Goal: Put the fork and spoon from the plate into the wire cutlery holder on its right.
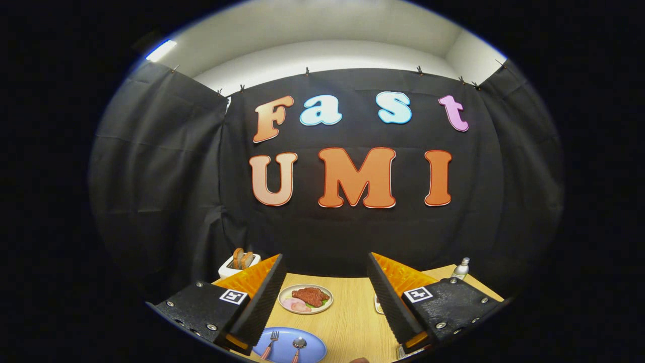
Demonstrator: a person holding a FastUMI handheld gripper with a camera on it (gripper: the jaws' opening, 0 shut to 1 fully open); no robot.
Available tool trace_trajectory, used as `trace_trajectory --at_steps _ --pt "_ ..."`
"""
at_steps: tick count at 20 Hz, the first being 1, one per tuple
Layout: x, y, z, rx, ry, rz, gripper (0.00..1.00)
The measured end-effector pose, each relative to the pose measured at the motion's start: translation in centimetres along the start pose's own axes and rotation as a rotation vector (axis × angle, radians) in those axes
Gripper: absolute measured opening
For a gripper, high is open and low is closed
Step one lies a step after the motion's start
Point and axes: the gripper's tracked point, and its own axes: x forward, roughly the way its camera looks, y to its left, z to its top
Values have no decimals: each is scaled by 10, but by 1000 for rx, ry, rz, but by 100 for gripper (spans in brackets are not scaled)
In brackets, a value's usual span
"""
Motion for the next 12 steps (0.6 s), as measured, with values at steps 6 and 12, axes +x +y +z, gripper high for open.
trace_trajectory --at_steps 6,12 --pt "1 11 -27 21 85 40 97" --pt "-3 30 -93 51 249 76 97"
